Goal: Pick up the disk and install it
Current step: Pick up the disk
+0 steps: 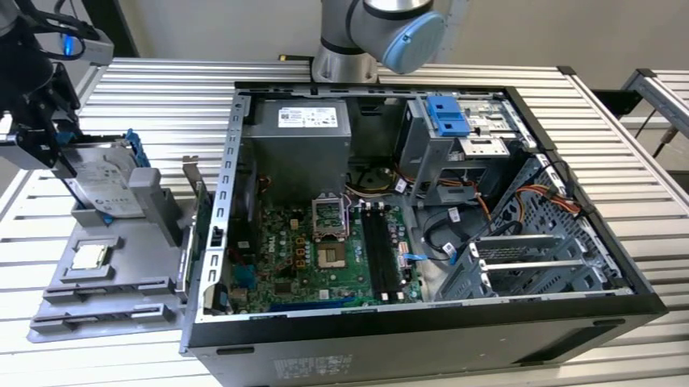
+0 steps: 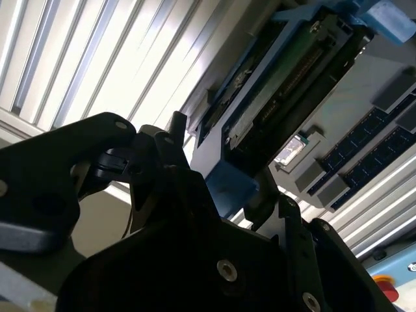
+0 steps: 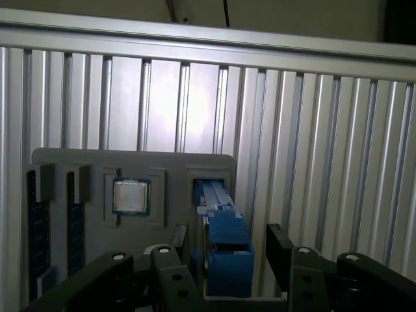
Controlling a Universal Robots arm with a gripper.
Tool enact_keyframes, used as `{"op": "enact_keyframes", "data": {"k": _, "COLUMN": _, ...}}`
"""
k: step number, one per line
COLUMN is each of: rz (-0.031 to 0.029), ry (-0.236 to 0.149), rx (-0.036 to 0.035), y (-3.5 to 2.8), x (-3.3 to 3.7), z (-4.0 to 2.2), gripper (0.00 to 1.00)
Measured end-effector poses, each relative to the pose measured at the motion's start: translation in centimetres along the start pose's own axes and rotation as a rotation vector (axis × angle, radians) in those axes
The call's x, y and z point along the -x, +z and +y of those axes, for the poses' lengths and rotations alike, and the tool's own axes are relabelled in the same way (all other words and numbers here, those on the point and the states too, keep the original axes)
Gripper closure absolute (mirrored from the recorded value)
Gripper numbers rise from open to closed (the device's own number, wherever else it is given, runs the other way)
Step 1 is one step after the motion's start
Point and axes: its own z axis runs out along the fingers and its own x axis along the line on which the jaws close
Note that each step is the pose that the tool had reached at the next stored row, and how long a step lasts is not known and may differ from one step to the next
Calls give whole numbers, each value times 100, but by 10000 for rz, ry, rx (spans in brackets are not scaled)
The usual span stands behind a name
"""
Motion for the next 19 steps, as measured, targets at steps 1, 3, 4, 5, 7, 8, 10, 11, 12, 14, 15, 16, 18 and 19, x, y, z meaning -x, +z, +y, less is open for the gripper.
{"op": "enact_keyframes", "data": {"k": 1, "rz": 0, "ry": 0, "rx": 0, "y": 0, "x": 0, "z": 0, "gripper": 0}}
{"op": "enact_keyframes", "data": {"k": 3, "rz": 0, "ry": 0, "rx": 0, "y": 0, "x": 0, "z": 0, "gripper": 100}}
{"op": "enact_keyframes", "data": {"k": 4, "rz": 0, "ry": 0, "rx": 0, "y": 0, "x": 0, "z": 0, "gripper": 100}}
{"op": "enact_keyframes", "data": {"k": 5, "rz": 0, "ry": 0, "rx": 0, "y": 0, "x": 0, "z": 0, "gripper": 100}}
{"op": "enact_keyframes", "data": {"k": 7, "rz": 0, "ry": 0, "rx": 0, "y": 1, "x": 0, "z": 0, "gripper": 100}}
{"op": "enact_keyframes", "data": {"k": 8, "rz": 0, "ry": 0, "rx": 0, "y": 1, "x": 0, "z": 0, "gripper": 100}}
{"op": "enact_keyframes", "data": {"k": 10, "rz": 1, "ry": 0, "rx": 0, "y": 1, "x": 0, "z": 0, "gripper": 100}}
{"op": "enact_keyframes", "data": {"k": 11, "rz": 2, "ry": 0, "rx": 1, "y": 1, "x": -1, "z": 0, "gripper": 100}}
{"op": "enact_keyframes", "data": {"k": 12, "rz": 0, "ry": 0, "rx": 1, "y": 1, "x": 0, "z": 0, "gripper": 100}}
{"op": "enact_keyframes", "data": {"k": 14, "rz": 2, "ry": 0, "rx": 0, "y": 1, "x": 0, "z": 0, "gripper": 100}}
{"op": "enact_keyframes", "data": {"k": 15, "rz": 0, "ry": 0, "rx": -1, "y": 1, "x": 0, "z": 0, "gripper": 100}}
{"op": "enact_keyframes", "data": {"k": 16, "rz": 0, "ry": 0, "rx": 0, "y": 2, "x": 0, "z": 0, "gripper": 100}}
{"op": "enact_keyframes", "data": {"k": 18, "rz": 0, "ry": 0, "rx": 0, "y": 2, "x": 0, "z": 0, "gripper": 100}}
{"op": "enact_keyframes", "data": {"k": 19, "rz": 0, "ry": 0, "rx": 0, "y": 2, "x": 0, "z": 0, "gripper": 100}}
